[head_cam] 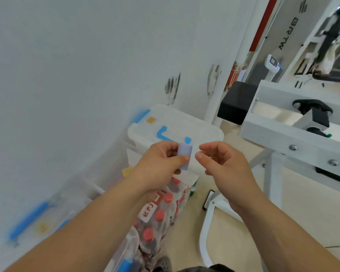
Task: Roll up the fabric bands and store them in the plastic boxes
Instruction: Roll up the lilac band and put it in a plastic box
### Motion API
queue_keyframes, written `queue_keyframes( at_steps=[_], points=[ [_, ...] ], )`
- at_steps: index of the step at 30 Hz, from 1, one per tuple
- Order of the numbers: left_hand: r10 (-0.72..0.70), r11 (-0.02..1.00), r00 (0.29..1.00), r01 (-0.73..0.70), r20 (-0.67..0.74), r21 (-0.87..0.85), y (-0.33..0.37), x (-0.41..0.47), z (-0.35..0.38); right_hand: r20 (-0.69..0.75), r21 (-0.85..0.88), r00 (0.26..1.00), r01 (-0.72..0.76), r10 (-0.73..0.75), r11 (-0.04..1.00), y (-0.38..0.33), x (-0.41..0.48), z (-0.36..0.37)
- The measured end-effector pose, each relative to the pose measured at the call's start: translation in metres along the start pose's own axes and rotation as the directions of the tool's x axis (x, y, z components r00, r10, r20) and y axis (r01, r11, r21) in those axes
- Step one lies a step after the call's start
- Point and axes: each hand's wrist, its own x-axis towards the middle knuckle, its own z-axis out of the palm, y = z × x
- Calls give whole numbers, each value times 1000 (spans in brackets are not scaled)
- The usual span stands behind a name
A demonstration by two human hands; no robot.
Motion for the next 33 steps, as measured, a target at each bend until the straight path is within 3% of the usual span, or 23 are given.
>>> queue_keyframes(
  at_steps=[3,9,13,17,21,31,33],
  points=[
    [-28,1000,1000,28,-9,7,-4,21,0,-115,-39,988,-103,98,994,27,19,-4],
    [66,997,992,-60,-106,56,1,61,4,-242,12,939,-247,242,969,64,57,-11],
    [59,994,991,-47,-119,99,-4,74,20,-218,20,932,-292,290,956,75,74,-13],
    [102,951,981,-46,-167,307,-14,80,23,-191,27,934,-302,302,953,79,81,-15],
    [160,918,973,-85,-165,388,-18,79,24,-164,64,936,-304,310,951,81,83,-17],
    [122,950,966,-47,-227,310,-25,83,26,-86,303,922,-336,377,892,92,75,-27],
    [104,961,967,-37,-234,273,-26,83,24,-86,284,908,-372,410,884,95,71,-29]
  ],
)
